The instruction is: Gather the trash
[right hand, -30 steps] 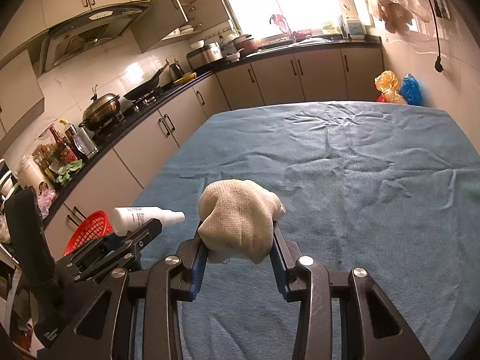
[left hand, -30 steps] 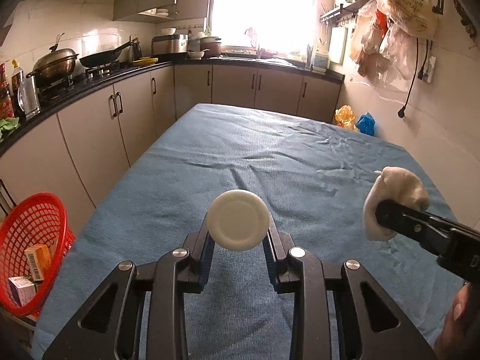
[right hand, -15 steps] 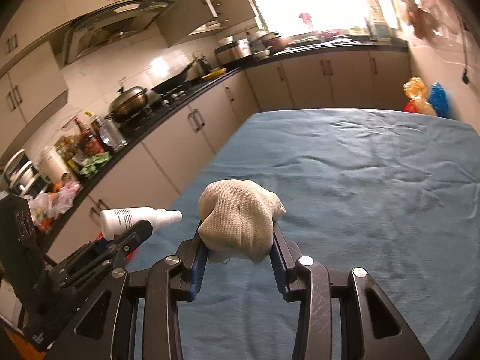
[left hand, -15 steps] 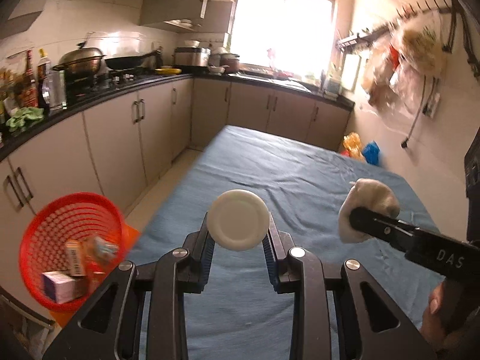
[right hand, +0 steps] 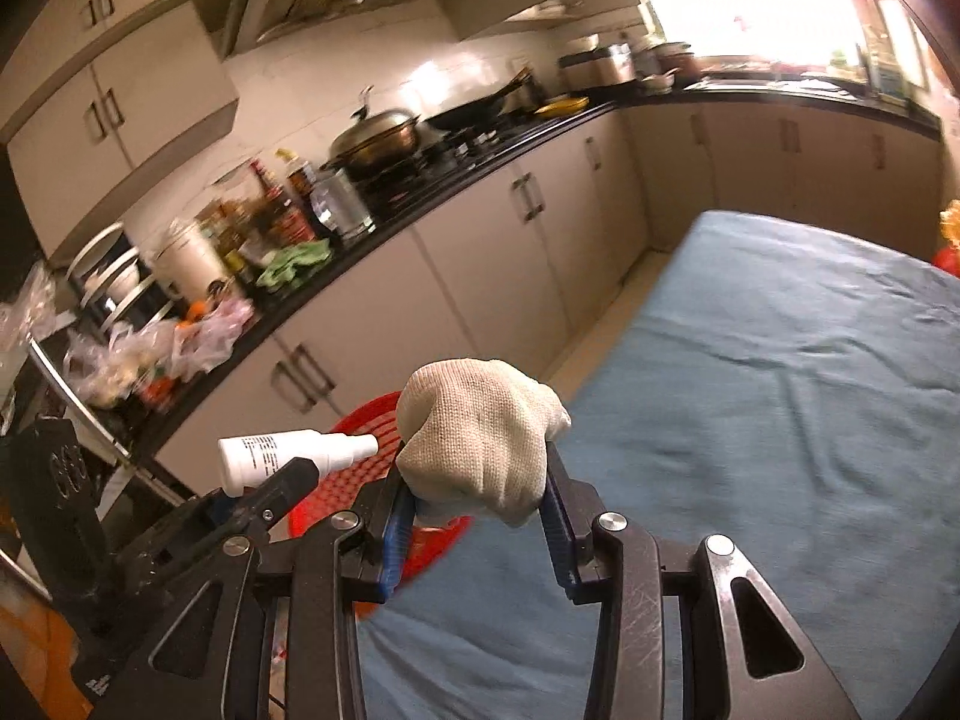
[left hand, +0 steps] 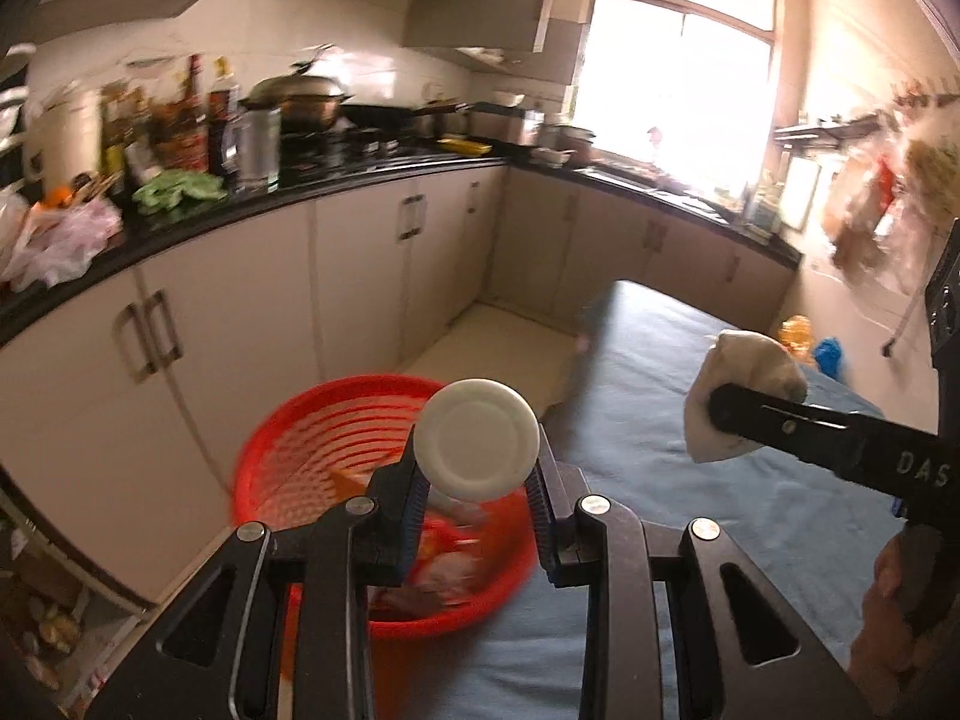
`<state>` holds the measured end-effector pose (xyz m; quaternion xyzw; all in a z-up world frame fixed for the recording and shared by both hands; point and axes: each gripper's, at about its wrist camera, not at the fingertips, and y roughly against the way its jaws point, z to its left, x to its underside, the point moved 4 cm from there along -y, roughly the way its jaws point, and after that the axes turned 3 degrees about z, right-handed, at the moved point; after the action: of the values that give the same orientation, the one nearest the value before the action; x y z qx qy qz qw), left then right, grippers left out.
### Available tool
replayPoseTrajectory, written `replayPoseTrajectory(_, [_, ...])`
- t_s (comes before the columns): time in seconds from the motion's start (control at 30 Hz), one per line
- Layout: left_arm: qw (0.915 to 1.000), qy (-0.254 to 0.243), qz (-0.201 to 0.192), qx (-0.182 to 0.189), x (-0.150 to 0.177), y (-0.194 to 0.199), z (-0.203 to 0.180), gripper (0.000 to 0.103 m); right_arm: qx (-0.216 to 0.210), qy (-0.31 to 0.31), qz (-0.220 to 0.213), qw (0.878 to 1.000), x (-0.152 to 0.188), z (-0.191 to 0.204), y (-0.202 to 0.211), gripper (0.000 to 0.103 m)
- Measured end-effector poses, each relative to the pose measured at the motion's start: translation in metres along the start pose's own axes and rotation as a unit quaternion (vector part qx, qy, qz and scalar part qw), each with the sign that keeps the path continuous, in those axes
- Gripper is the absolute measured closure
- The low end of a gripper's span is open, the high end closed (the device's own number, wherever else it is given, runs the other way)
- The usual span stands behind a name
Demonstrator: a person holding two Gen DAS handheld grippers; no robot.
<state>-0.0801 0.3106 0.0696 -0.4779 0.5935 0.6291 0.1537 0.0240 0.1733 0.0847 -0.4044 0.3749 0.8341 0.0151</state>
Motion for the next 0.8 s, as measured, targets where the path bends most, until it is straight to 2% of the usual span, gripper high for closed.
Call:
replayPoseTrajectory(0.2, [0.9991, 0.03, 0.025, -0.016, 0.012, -0.02, 0.037, 0.074, -0.019, 0.013, 0.047, 0.999, 0.005, 0.033, -0.055, 0.061])
replayPoseTrajectory(0.33, [0.9985, 0.037, 0.035, -0.022, 0.02, -0.029, 0.045, 0.072, -0.019, 0.005, 0.076, 0.997, 0.008, 0.041, -0.085, 0.05])
replayPoseTrajectory(0.4, [0.9979, 0.046, 0.038, -0.025, 0.021, -0.03, 0.049, 0.044, -0.019, 0.003, 0.083, 0.996, 0.005, 0.041, -0.092, 0.044])
replayPoseTrajectory(0.43, [0.9979, 0.05, 0.034, -0.025, 0.021, -0.03, 0.051, 0.041, -0.018, 0.003, 0.082, 0.996, 0.004, 0.04, -0.091, 0.043])
replayPoseTrajectory(0.67, [0.9986, 0.038, 0.006, -0.036, 0.022, -0.006, 0.041, 0.035, -0.025, 0.004, 0.053, 0.998, 0.002, 0.034, -0.06, 0.039])
replayPoseTrajectory(0.8, [0.998, 0.028, -0.012, -0.055, 0.025, 0.015, 0.036, 0.022, -0.028, 0.011, 0.038, 0.999, 0.006, 0.036, -0.036, 0.037])
